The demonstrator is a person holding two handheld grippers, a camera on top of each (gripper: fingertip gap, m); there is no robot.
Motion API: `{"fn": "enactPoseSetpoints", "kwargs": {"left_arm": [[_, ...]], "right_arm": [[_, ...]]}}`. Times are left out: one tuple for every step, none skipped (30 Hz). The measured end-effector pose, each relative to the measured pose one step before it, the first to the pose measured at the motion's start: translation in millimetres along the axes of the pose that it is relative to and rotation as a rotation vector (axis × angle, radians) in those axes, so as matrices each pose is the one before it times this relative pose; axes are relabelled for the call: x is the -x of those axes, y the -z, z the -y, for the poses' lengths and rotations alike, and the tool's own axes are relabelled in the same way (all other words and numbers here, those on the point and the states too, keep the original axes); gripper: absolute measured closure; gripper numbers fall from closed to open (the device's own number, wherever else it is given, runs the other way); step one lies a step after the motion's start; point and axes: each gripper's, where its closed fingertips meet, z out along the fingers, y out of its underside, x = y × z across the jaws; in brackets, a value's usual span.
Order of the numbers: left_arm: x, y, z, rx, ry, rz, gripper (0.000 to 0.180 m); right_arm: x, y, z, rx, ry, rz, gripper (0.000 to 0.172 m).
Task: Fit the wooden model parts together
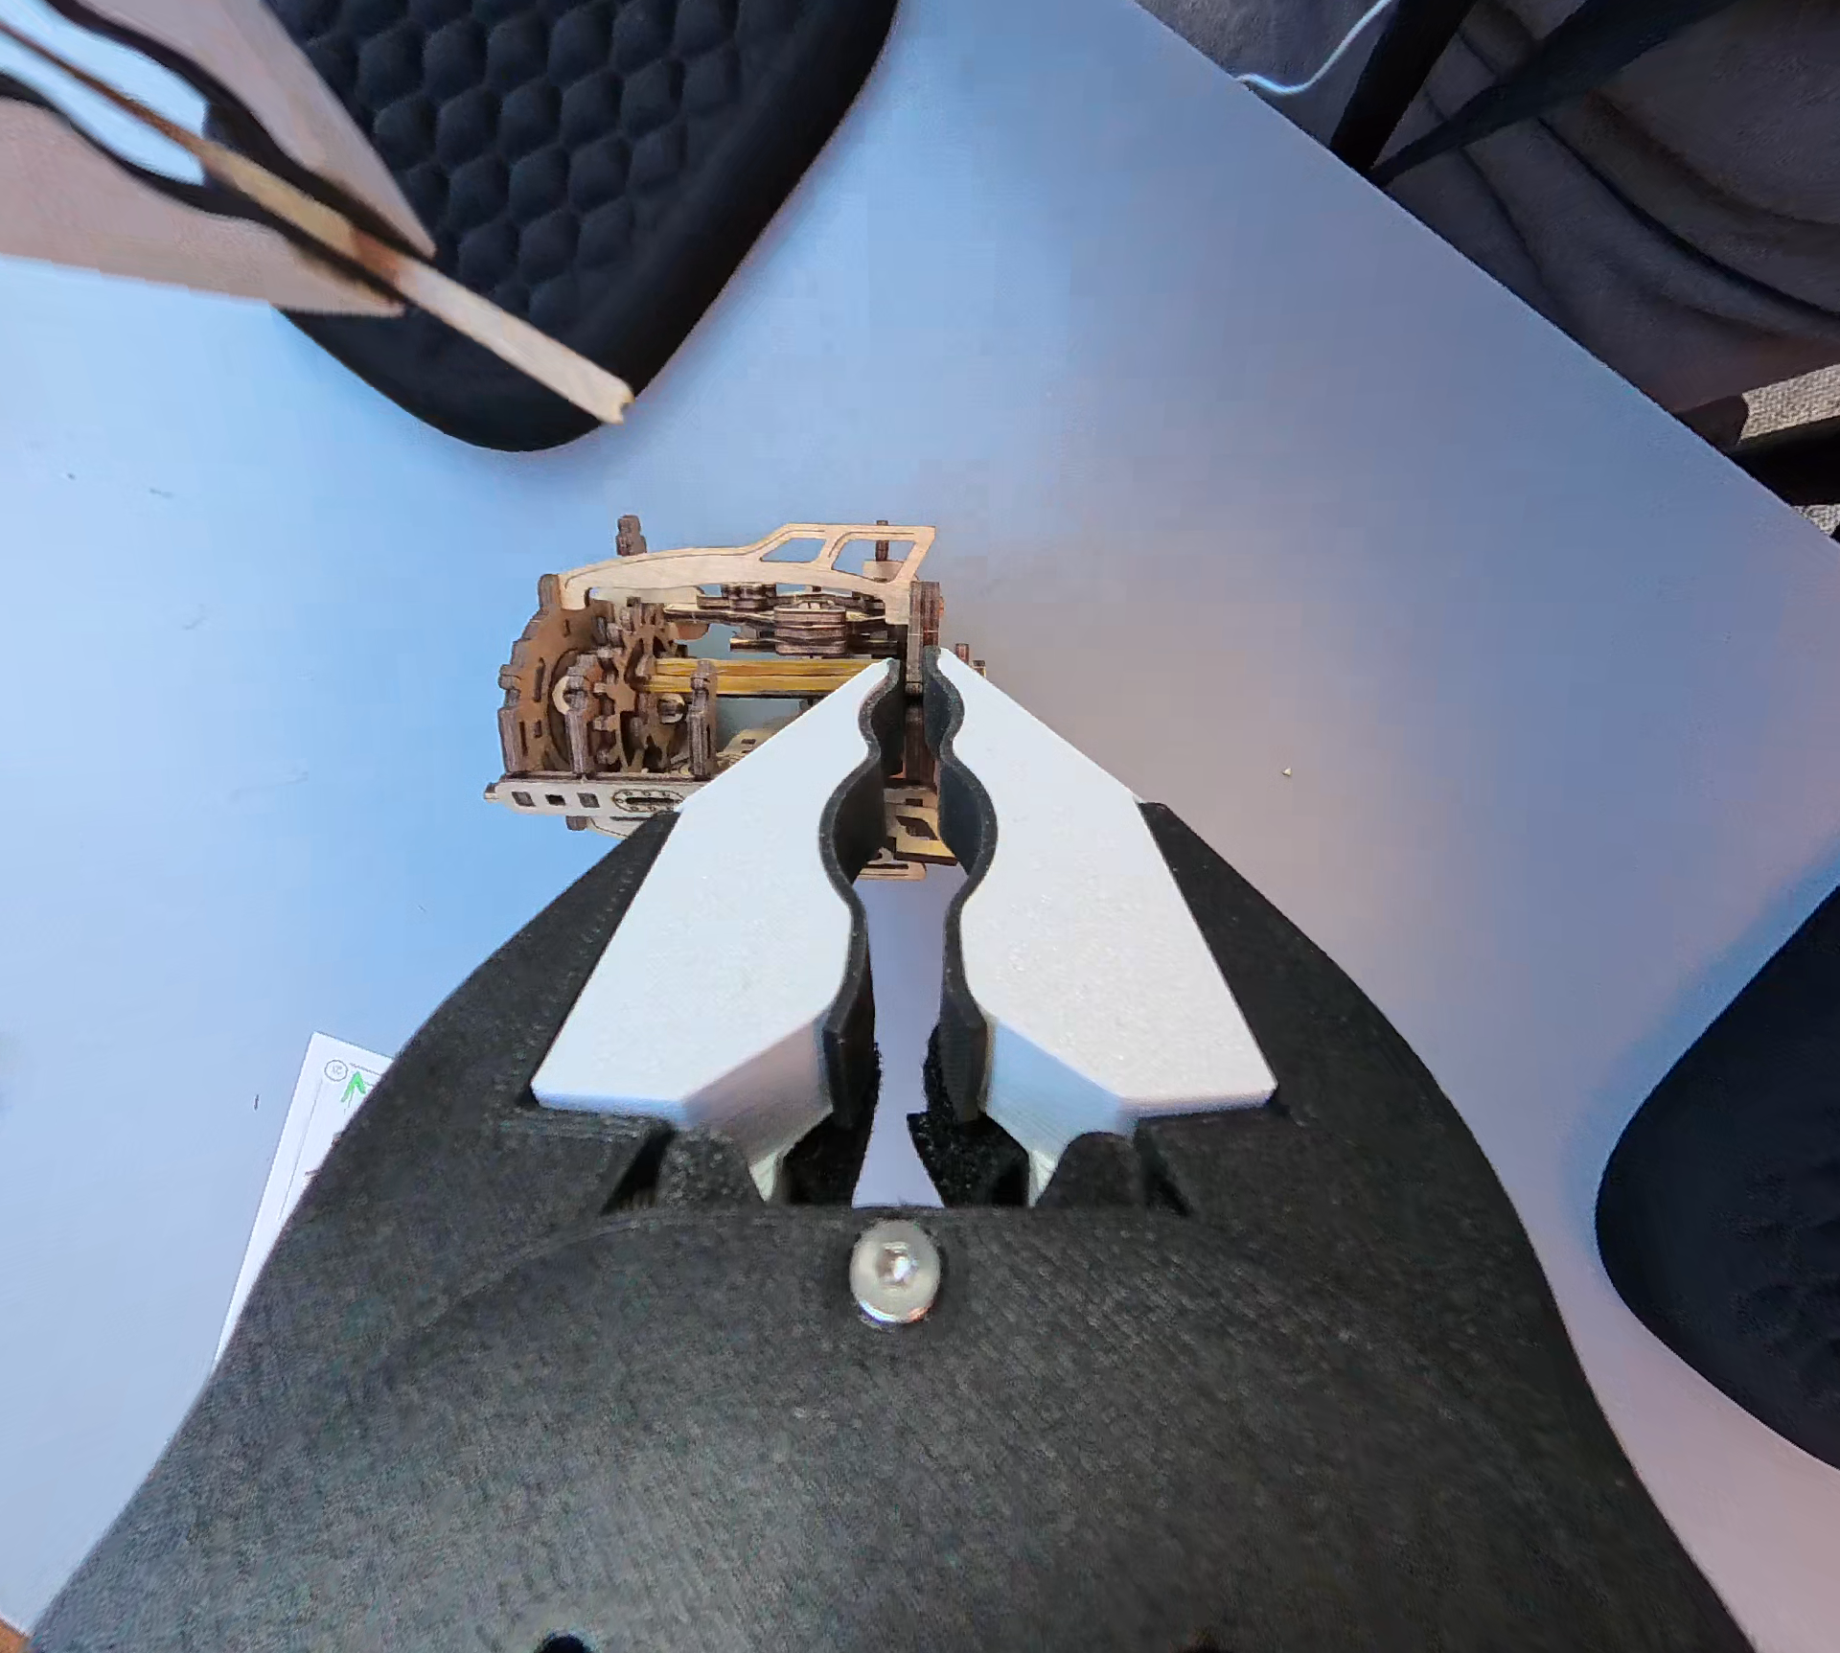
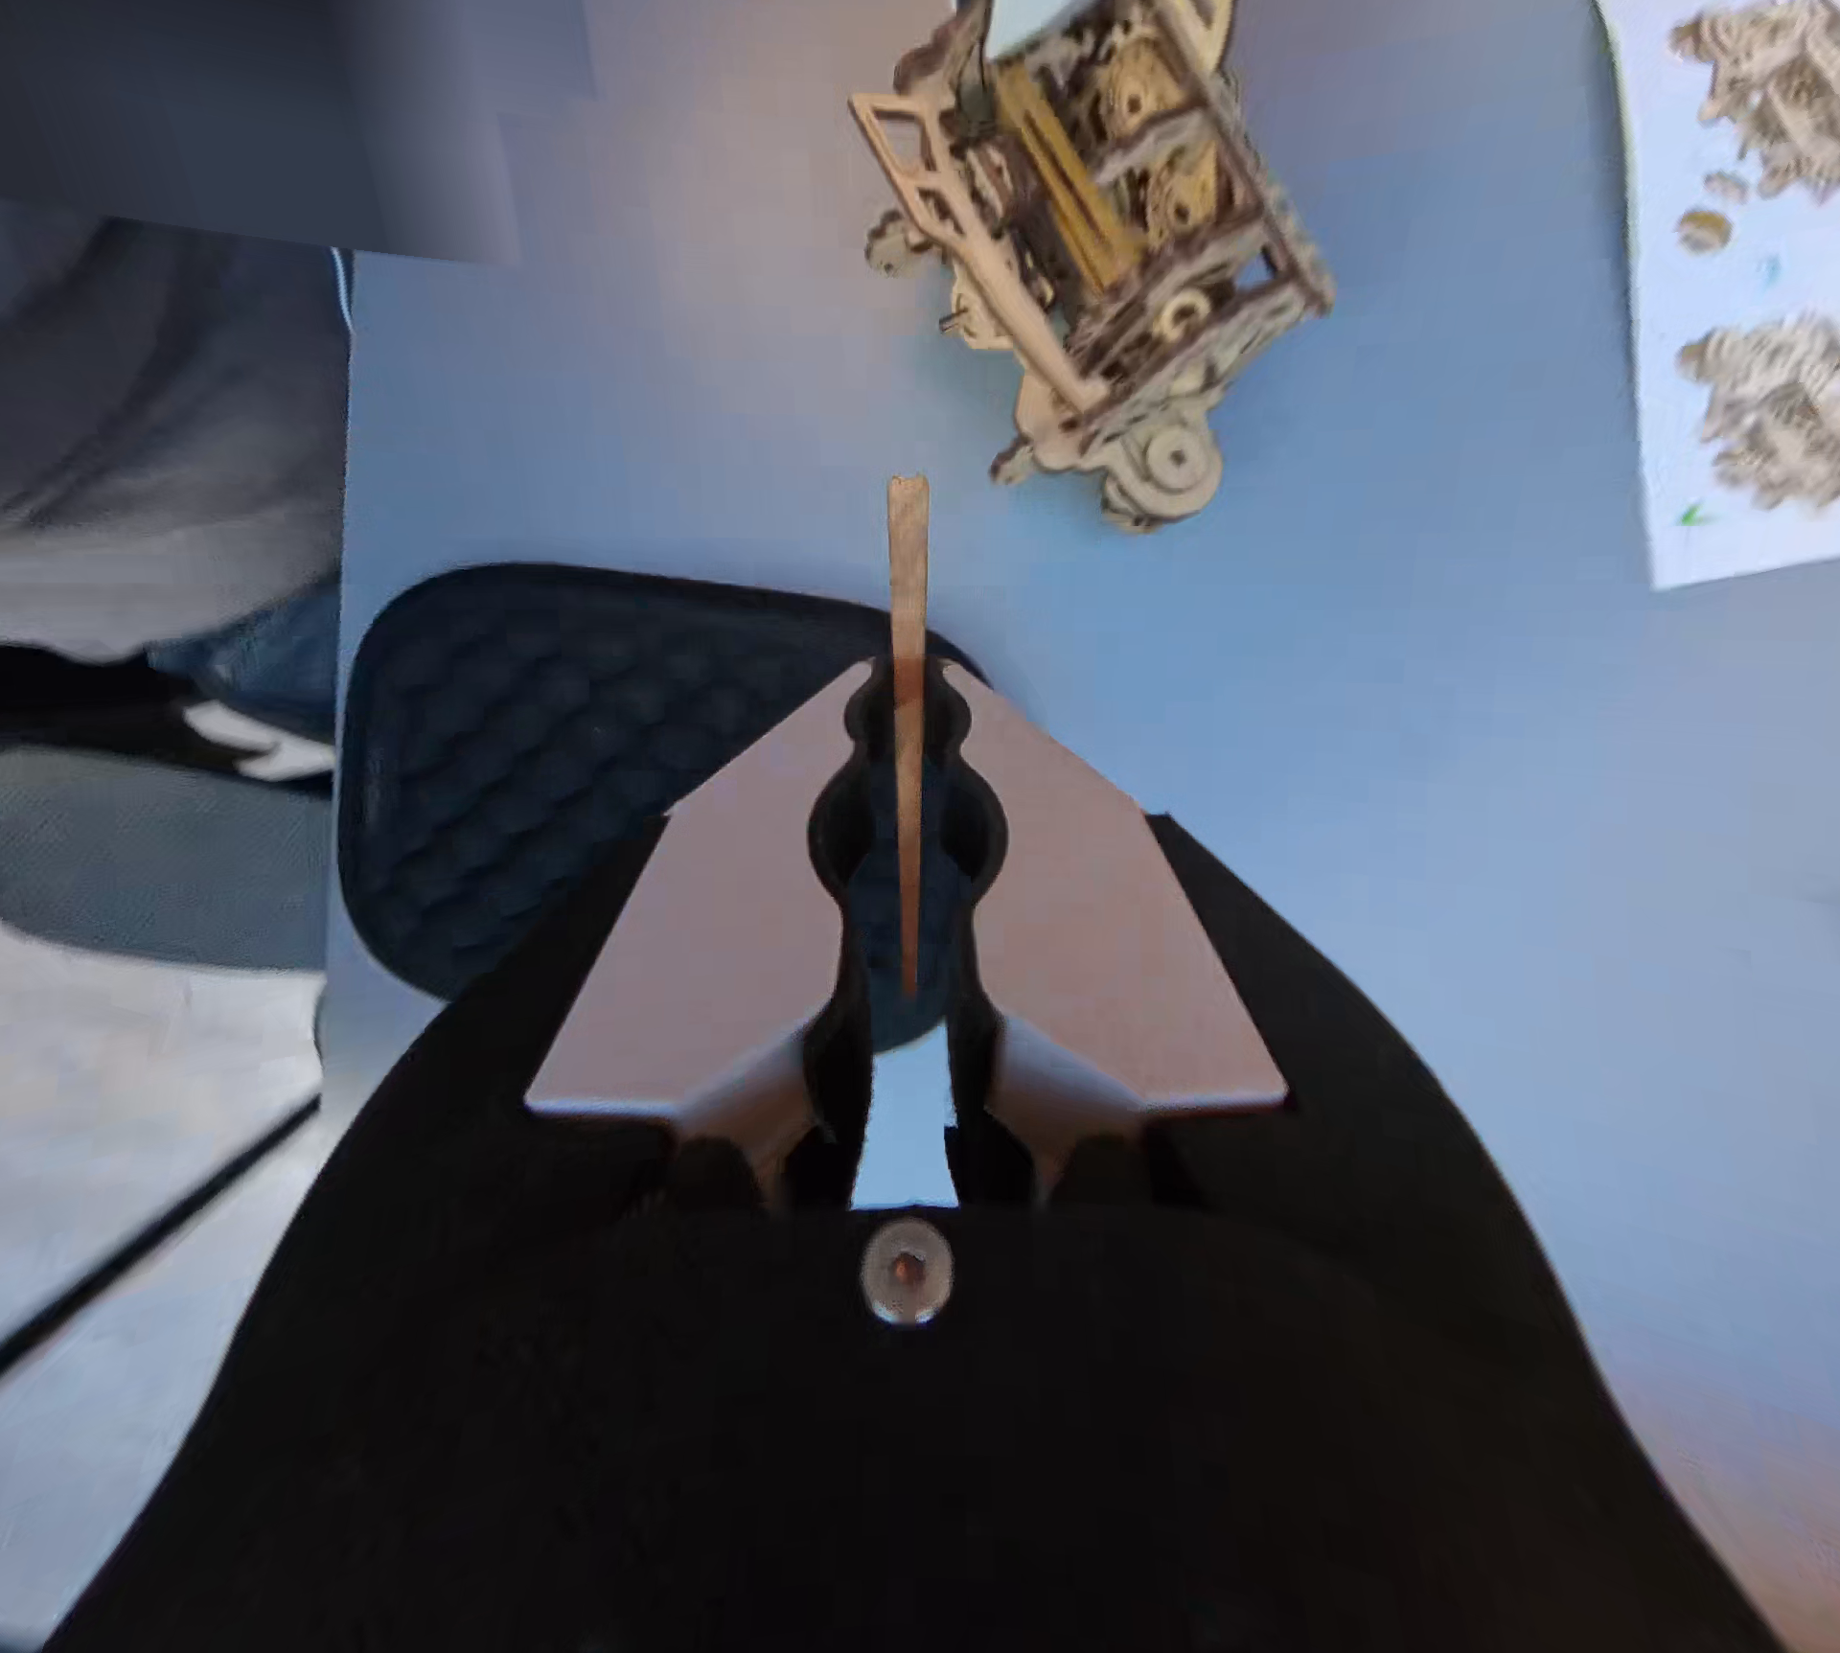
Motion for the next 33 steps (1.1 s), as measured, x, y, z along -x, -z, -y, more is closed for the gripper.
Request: {"fn": "enactPoseSetpoints", "kwargs": {"left_arm": [[0.11,-0.32,0.52,0.0035,-0.0039,-0.0006,0.18],[-0.05,-0.31,0.51,0.0045,-0.004,-0.002,0.18],[0.04,-0.33,0.32,0.0054,-0.0038,-0.0023,0.18],[-0.14,-0.13,0.18,0.0055,-0.0034,-0.0027,0.18],[0.1,-0.11,0.14,0.0044,-0.0017,-0.0029,0.18],[0.15,-0.17,0.26,0.0025,0.0,-0.0025,0.18],[0.09,-0.1,0.15,0.0006,0.0009,-0.0019,0.18],[-0.01,-0.18,0.11,-0.0001,0.0009,-0.0014,0.18],[0.11,-0.02,0.02,-0.0006,0.0012,-0.0006,0.18],[-0.01,0.05,-0.1,-0.0009,0.0024,0.0,0.18],[-0.03,0.08,-0.15,-0.0012,0.0023,0.0009,0.18],[0.02,0.07,-0.11,-0.0018,0.0018,0.0016,0.18],[0.04,0.03,-0.04,-0.002,0.0024,0.0015,0.18],[-0.09,0.05,-0.06,-0.0017,0.0022,0.0014,0.18],[0.01,0.09,-0.14,-0.0011,0.0008,0.0014,0.18],[-0.12,-0.02,-0.16,-0.0003,0.0001,0.001,0.18],[-0.05,0.02,-0.02,0.0003,-0.0005,0.0004,0.18],[-0.04,-0.01,0.02,0.0004,-0.0007,-0.0003,0.18],[0.05,-0.05,0.08,0.0006,-0.001,-0.0009,0.18],[0.05,-0.1,0.17,0.0014,-0.0021,-0.0013,0.18],[0.03,-0.12,0.2,0.002,-0.0022,-0.0017,0.18],[0.02,-0.1,0.16,0.0023,-0.0021,-0.0017,0.18],[-0.03,-0.05,0.09,0.0022,-0.0021,-0.0009,0.18],[0.0,-0.06,-0.1,0.0015,-0.0016,0.0,0.18],[-0.04,0.07,-0.13,0.0002,-0.0004,0.0007,0.18],[-0.01,0.08,-0.14,-0.0016,0.0011,0.0011,0.18],[-0.11,0.07,-0.09,-0.0028,0.0024,0.0012,0.18],[0.01,0.12,-0.22,-0.0027,0.003,0.001,0.18],[0.0,0.22,-0.18,-0.002,0.0023,0.0009,0.18],[-0.12,0.04,-0.26,-0.0014,0.0012,0.001,0.18],[-0.03,0.11,-0.2,-0.0003,0.001,0.0006,0.18],[-0.02,0.09,-0.18,0.0008,0.0005,-0.0003,0.18],[-0.03,0.08,0.04,0.0013,-0.0003,-0.0011,0.18]], "right_arm": [[3.14,-6.1,-6.93,-0.0768,-0.0662,-0.0342,0.167],[-1.12,-6.2,-8.02,-0.0603,-0.0659,-0.0561,0.167],[4.59,-5.98,-9.73,-0.0261,-0.0394,-0.0212,0.167],[3.21,-5.22,-6.22,-0.0261,-0.0107,-0.0317,0.167],[-0.05,-3.38,-2.16,-0.0287,-0.005,-0.0442,0.167],[2.59,-0.91,3.11,-0.0426,-0.0077,-0.0152,0.167],[5.65,-0.87,4.55,-0.0449,-0.0161,0.0184,0.167],[1.05,-1.85,1.25,-0.0213,-0.0162,-0.0018,0.167],[-1.7,-1.86,-1.18,-0.0087,0.0061,-0.0163,0.167],[-0.04,-0.92,-0.59,-0.0137,0.0127,-0.0035,0.167],[-0.14,0.5,0.15,-0.0151,-0.0016,0.0014,0.167],[-0.26,1.1,-0.29,-0.0105,-0.0148,0.0044,0.167],[-0.83,1.36,-0.63,-0.0083,-0.0149,-0.0001,0.167],[-0.08,1.17,-2.1,-0.0029,-0.0024,-0.0014,0.161],[0.77,2.24,-0.4,-0.016,0.0093,-0.0031,0.157],[0.99,2.8,-1.52,-0.0161,0.0166,-0.0055,0.154],[0.87,3.56,-2.16,-0.0183,0.0136,-0.0074,0.155],[0.04,4.53,-0.07,-0.0326,-0.003,-0.0096,0.155],[-0.26,4.79,0.39,-0.0363,-0.0111,-0.0069,0.155],[-1.27,4.31,-1.58,-0.0215,-0.0167,-0.0069,0.155],[-2.76,3.51,-2.12,-0.0112,-0.0225,-0.012,0.155],[-1.76,2.66,-1.42,-0.0082,-0.0168,-0.0041,0.155],[-1.27,1.54,-0.66,-0.0085,-0.0077,-0.0022,0.155],[0.75,0.25,0.31,-0.0106,0.0049,0.0059,0.155],[0.96,-0.18,0.11,-0.0062,0.0145,0.005,0.155],[1.25,-0.1,0.38,-0.0092,0.0186,0.006,0.155],[1.5,0.39,0.56,-0.0088,0.0198,0.0081,0.155],[0.98,0.43,0.2,-0.003,0.0158,0.008,0.155],[0.49,-0.68,-0.44,0.0058,0.009,0.0082,0.155],[0.37,-1.55,-1.41,0.018,0.0033,0.0088,0.155],[-0.54,-1.47,-1.89,0.0302,-0.0077,0.006,0.154],[-0.46,-1.27,-2.1,0.0382,-0.005,0.0045,0.154],[-0.39,-1.53,-2.01,0.0326,0.0058,0.001,0.154]]}}
